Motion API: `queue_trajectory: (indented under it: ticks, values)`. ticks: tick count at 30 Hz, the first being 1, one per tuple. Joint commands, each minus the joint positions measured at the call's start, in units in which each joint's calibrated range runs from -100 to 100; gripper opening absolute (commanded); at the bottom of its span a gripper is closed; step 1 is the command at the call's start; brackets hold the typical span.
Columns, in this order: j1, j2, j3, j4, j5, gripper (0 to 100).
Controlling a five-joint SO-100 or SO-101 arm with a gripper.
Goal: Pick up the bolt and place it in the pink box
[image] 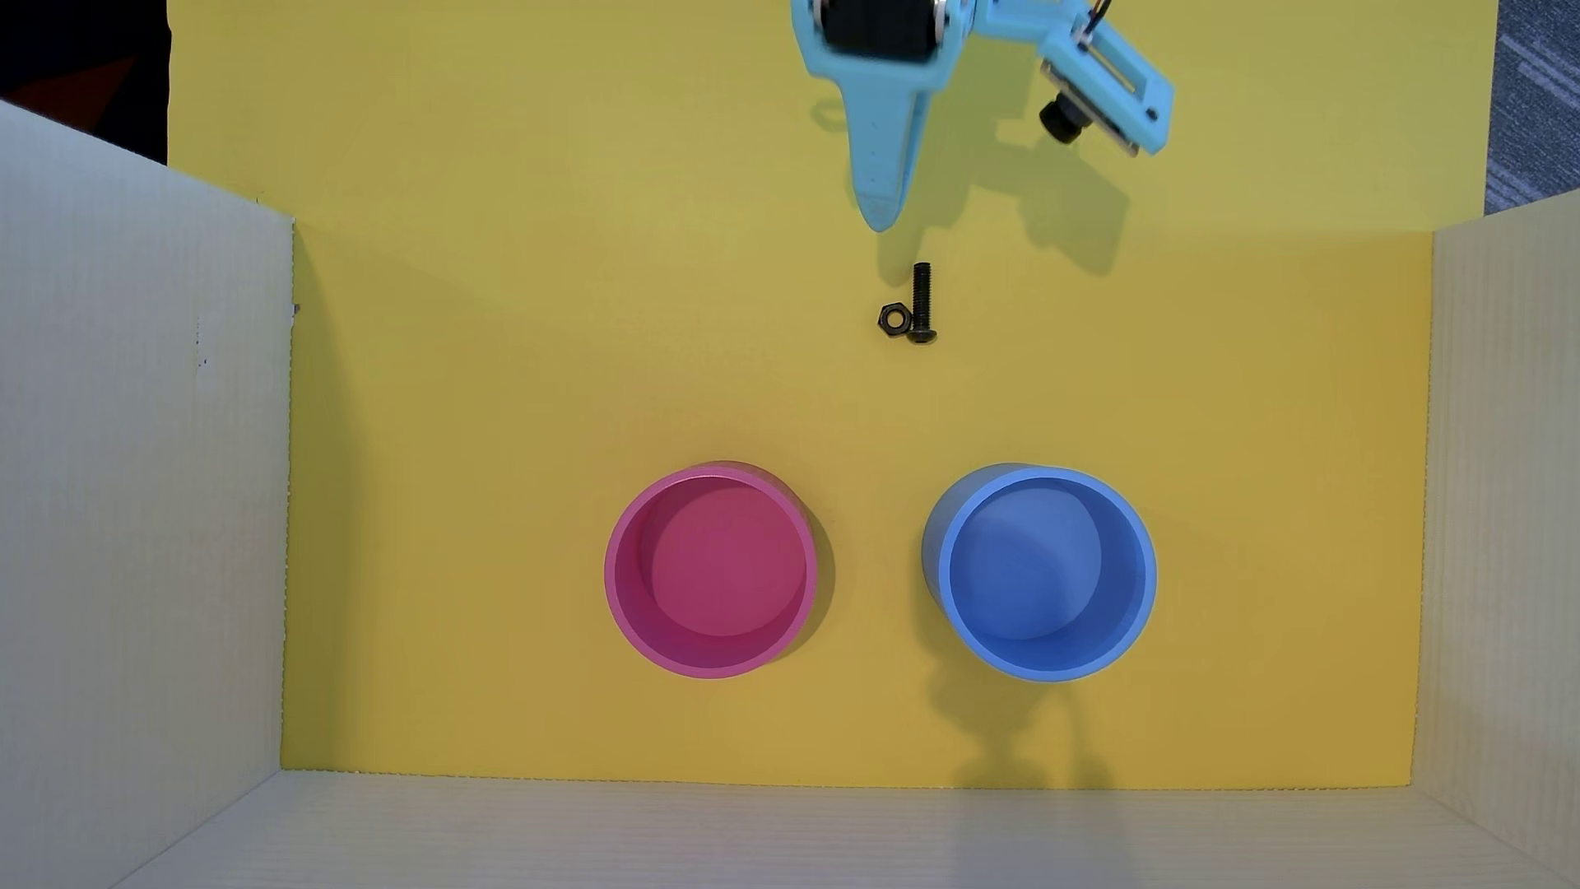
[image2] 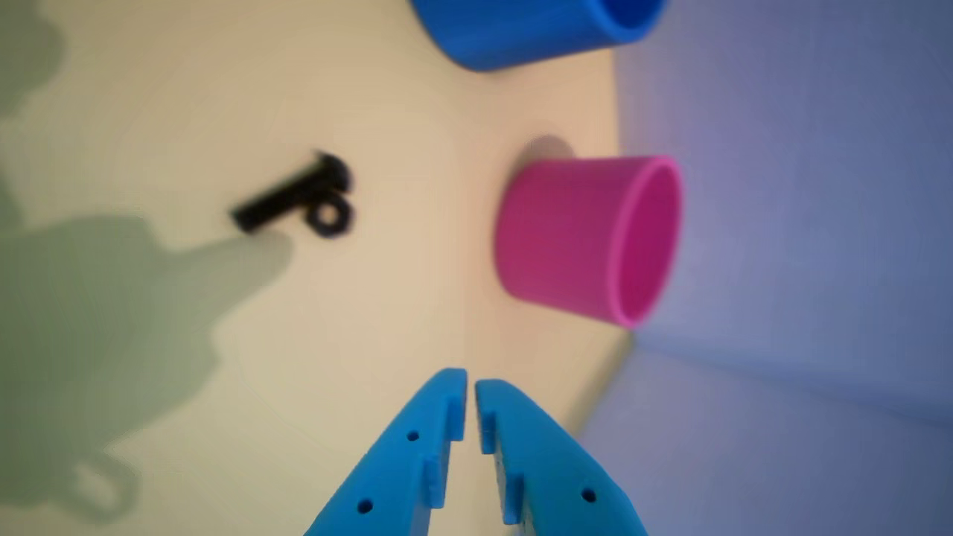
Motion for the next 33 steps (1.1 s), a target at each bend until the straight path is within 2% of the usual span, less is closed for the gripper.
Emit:
queue_trajectory:
  ticks: [1, 5, 7, 10, 16, 20, 25, 33]
  values:
    - [3.95, -0.18, -3.95, -3.43, 0.83, 1]
    - [9.91, -0.09, -3.13, -13.98, 0.56, 1]
    - [11.38, -0.09, -3.95, -15.95, 1.03, 2]
    - [10.72, -0.09, -3.85, -12.26, 4.16, 2]
    - [3.22, 0.24, -2.14, -6.52, 9.58, 2]
    - [3.29, 3.02, -1.05, -2.40, 13.12, 2]
    - [3.36, 13.63, -5.57, -0.85, 13.12, 2]
    - [2.70, 36.44, -22.85, 1.12, 13.54, 2]
